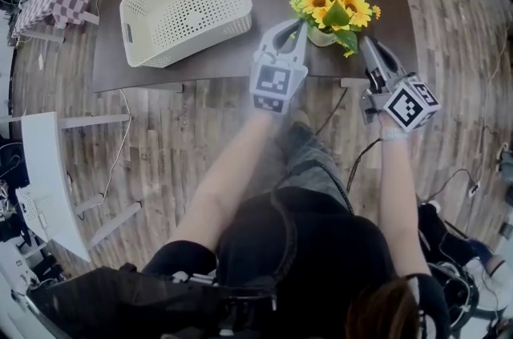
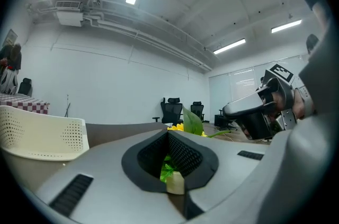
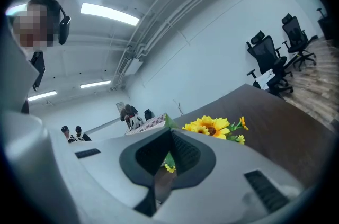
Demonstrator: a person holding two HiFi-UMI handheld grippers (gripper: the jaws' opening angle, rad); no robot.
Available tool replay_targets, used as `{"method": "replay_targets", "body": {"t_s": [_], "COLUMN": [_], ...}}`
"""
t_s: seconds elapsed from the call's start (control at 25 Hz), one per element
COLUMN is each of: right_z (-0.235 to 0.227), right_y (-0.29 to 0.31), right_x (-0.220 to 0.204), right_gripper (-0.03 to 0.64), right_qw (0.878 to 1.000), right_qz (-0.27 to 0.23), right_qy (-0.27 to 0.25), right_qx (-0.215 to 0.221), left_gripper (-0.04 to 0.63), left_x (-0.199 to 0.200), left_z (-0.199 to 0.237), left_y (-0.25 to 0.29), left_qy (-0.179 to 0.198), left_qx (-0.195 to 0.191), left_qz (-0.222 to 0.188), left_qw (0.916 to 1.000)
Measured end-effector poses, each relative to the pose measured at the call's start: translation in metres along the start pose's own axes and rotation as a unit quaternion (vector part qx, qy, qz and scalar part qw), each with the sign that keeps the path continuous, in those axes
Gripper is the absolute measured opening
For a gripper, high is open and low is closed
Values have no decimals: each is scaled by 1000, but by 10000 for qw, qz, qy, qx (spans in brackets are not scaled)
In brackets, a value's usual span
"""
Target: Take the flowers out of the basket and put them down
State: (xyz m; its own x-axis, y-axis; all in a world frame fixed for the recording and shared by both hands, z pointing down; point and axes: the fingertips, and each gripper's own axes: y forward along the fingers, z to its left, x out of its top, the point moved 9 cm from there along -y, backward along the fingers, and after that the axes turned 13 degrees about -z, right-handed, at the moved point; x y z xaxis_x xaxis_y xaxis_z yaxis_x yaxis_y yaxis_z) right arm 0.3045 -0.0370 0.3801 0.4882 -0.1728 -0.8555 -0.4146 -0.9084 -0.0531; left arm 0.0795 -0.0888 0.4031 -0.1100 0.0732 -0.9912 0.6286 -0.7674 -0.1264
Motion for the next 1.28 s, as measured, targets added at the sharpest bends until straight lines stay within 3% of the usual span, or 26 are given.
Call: {"method": "replay_targets", "body": {"t_s": [0.76, 1.28], "right_z": [39, 42], "right_y": [-8, -13], "right_x": [-2, -7], "right_gripper": [-1, 0], "right_qw": [9990, 9989], "right_qz": [-58, -12], "right_qy": [-441, -459], "right_qx": [89, -57], "left_gripper": [0, 0], "left_x": [14, 16], "left_z": [-16, -14], "left_y": [-17, -23], "left_qy": [-74, -41], "left_qx": [-343, -447], "left_qz": [-127, -98], "left_qw": [9993, 9989]}}
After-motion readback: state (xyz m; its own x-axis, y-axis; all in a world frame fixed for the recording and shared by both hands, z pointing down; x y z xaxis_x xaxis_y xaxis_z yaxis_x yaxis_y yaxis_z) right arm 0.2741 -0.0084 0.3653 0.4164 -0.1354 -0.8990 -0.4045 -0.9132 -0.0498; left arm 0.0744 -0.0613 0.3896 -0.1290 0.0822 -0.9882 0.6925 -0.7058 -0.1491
